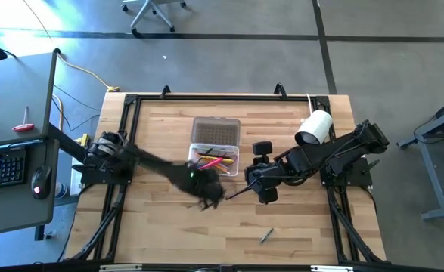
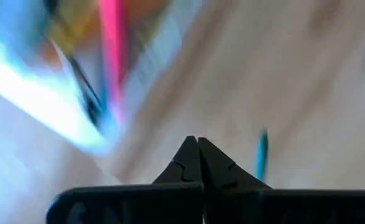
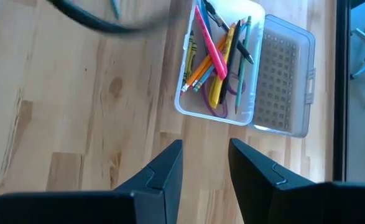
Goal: Pick & place school supplies into a supply box
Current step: Put the right dark green crayon into the black box
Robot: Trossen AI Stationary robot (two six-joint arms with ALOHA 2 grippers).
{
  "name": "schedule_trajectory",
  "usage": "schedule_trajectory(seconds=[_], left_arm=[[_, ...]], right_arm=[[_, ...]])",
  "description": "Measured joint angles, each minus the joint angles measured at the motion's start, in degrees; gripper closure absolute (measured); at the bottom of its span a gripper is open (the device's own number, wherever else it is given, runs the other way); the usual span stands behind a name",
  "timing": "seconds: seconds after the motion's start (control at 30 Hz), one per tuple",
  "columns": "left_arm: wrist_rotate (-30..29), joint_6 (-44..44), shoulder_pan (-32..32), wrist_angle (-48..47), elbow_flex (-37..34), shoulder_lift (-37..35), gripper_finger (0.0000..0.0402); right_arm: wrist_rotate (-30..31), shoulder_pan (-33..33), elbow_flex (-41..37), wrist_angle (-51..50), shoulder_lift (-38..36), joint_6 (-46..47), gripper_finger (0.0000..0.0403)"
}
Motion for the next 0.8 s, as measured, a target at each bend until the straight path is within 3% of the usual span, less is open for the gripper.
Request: schedule_trajectory(seconds=[0.1,0.27,0.5,0.6,0.8], left_arm=[[-3.74,7.42,4.10,-1.48,3.27,-0.20,0.0383],[-0.17,17.88,10.26,-2.18,3.86,-0.11,0.0368],[1.26,18.79,11.45,-12.14,3.92,-0.98,0.0360],[1.17,16.04,10.04,-17.98,3.95,-2.51,0.0367],[-5.21,11.21,4.79,-23.82,3.97,-8.09,0.0373]], right_arm=[[0.02,0.00,0.00,0.02,0.00,2.22,0.0295],[-0.09,0.31,0.00,-0.02,0.00,5.17,0.0295],[2.78,2.94,-5.07,7.08,-0.26,-0.92,0.0295],[-1.85,4.75,-10.35,13.15,-0.26,-1.32,0.0295],[-15.99,11.50,-23.73,32.79,-0.33,-8.10,0.0295]])
